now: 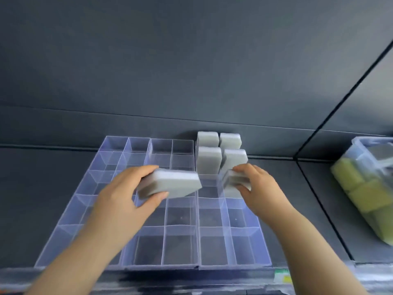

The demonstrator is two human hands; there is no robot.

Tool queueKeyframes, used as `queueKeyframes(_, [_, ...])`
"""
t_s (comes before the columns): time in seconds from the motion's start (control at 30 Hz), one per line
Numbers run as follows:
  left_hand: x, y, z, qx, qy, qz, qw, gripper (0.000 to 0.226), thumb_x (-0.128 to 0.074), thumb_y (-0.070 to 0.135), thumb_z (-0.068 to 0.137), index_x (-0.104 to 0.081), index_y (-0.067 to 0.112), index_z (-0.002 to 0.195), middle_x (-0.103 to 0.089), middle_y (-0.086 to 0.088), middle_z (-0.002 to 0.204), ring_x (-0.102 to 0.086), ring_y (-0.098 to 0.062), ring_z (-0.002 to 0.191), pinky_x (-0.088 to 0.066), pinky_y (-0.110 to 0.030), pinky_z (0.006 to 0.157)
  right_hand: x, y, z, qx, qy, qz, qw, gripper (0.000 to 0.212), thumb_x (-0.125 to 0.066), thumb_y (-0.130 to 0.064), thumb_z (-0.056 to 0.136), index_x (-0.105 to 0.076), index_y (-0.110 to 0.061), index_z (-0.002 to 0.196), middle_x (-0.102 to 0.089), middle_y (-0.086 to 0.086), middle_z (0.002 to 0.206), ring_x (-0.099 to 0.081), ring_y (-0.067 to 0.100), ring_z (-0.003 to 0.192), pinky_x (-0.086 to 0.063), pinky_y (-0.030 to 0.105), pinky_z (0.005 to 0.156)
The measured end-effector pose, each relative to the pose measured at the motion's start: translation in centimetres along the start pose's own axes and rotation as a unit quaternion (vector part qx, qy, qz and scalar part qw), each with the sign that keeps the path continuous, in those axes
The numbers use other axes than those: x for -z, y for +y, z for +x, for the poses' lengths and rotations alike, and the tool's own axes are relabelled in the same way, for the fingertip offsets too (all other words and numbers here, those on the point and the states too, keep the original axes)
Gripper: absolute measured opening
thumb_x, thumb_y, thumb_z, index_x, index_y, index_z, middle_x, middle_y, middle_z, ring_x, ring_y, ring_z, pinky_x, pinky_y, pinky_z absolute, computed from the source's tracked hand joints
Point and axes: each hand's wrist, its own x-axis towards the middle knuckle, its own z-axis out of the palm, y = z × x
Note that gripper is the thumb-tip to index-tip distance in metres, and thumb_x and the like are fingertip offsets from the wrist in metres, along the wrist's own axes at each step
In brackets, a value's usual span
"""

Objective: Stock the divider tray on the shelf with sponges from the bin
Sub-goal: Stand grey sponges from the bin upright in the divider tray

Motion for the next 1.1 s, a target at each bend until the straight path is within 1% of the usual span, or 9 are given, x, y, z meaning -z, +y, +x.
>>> queueKeyframes(0.1, [-0.3,-1.2,1.3,-0.029,-0.023,-0.012,0.999,0.048,-0.079,0.021,0.068,-0.061,0.026,0.112,-0.051,0.033,0.102,-0.044,0.022,0.097,-0.03,0.003,0.083,-0.5,-0.3,0.0,-0.028,0.004,0.006,1.0,0.034,-0.054,-0.01,0.09,-0.052,-0.02,0.123,-0.057,-0.003,0.122,-0.048,0.018,0.114,-0.036,0.02,0.089])
queueKeyframes(0.2, [-1.1,-1.1,2.6,-0.065,-0.046,-0.011,0.997,0.048,-0.079,0.026,0.071,-0.059,0.028,0.114,-0.05,0.035,0.102,-0.043,0.021,0.096,-0.03,0.002,0.081,-0.7,-0.6,0.2,-0.021,0.014,-0.013,1.0,0.034,-0.054,-0.011,0.091,-0.053,-0.019,0.124,-0.058,-0.004,0.121,-0.048,0.018,0.114,-0.037,0.019,0.089])
queueKeyframes(0.33, [-3.0,-0.1,4.1,-0.097,-0.049,-0.003,0.994,0.049,-0.078,0.022,0.073,-0.061,0.021,0.119,-0.056,0.015,0.11,-0.049,0.0,0.097,-0.034,-0.005,0.084,-0.6,-0.1,0.3,0.009,0.02,-0.044,0.999,0.038,-0.054,-0.009,0.09,-0.053,-0.017,0.127,-0.053,-0.004,0.131,-0.042,0.018,0.124,-0.032,0.019,0.096])
queueKeyframes(0.43, [-4.5,1.1,4.9,-0.12,-0.054,0.007,0.991,0.05,-0.077,0.016,0.074,-0.061,0.014,0.121,-0.061,0.004,0.111,-0.049,-0.006,0.097,-0.032,-0.007,0.086,-0.8,0.7,-0.1,0.064,0.073,-0.066,0.993,0.041,-0.061,0.001,0.081,-0.061,-0.012,0.12,-0.057,0.005,0.128,-0.049,0.027,0.121,-0.031,0.024,0.099])
queueKeyframes(0.6, [-6.7,3.1,5.5,-0.149,-0.036,0.113,0.982,0.054,-0.083,0.018,0.066,-0.064,0.013,0.116,-0.069,0.0,0.101,-0.059,-0.016,0.093,-0.051,-0.031,0.07,-1.6,1.9,-0.6,0.13,0.118,-0.055,0.983,0.044,-0.068,0.007,0.071,-0.065,-0.008,0.112,-0.064,0.006,0.118,-0.06,0.028,0.111,-0.038,0.034,0.097])
queueKeyframes(0.7, [-7.4,4.1,5.8,-0.152,-0.052,0.149,0.976,0.051,-0.087,0.018,0.059,-0.066,0.016,0.106,-0.07,0.003,0.092,-0.067,-0.022,0.083,-0.053,-0.035,0.055,-1.6,2.6,-0.5,0.137,0.126,-0.037,0.982,0.043,-0.067,0.006,0.071,-0.066,-0.009,0.111,-0.065,0.004,0.117,-0.061,0.026,0.11,-0.037,0.033,0.097])
queueKeyframes(0.77, [-7.8,4.4,5.9,-0.159,-0.061,0.162,0.972,0.049,-0.088,0.016,0.058,-0.068,0.016,0.103,-0.071,0.004,0.091,-0.067,-0.023,0.082,-0.052,-0.035,0.052,-1.6,2.8,-0.3,0.142,0.126,-0.027,0.981,0.043,-0.068,0.007,0.07,-0.067,-0.01,0.11,-0.065,0.004,0.117,-0.061,0.025,0.11,-0.038,0.033,0.096])
queueKeyframes(0.9, [-9.0,5.0,6.1,-0.116,-0.102,0.163,0.975,0.045,-0.076,0.019,0.076,-0.063,0.018,0.119,-0.066,0.003,0.112,-0.058,-0.024,0.107,-0.049,-0.037,0.074,-1.6,3.2,-0.1,0.154,0.118,-0.012,0.981,0.044,-0.069,0.009,0.068,-0.067,-0.008,0.109,-0.065,0.006,0.116,-0.061,0.027,0.109,-0.038,0.036,0.096])
queueKeyframes(1.1, [-11.4,4.8,5.9,-0.074,-0.175,0.182,0.965,0.049,-0.052,0.031,0.094,-0.037,0.03,0.141,-0.042,0.015,0.141,-0.033,-0.009,0.131,-0.032,-0.023,0.098,-1.9,3.4,-0.1,0.168,0.12,-0.016,0.978,0.049,-0.075,0.01,0.061,-0.068,-0.007,0.106,-0.066,0.007,0.115,-0.063,0.027,0.107,-0.042,0.035,0.092])
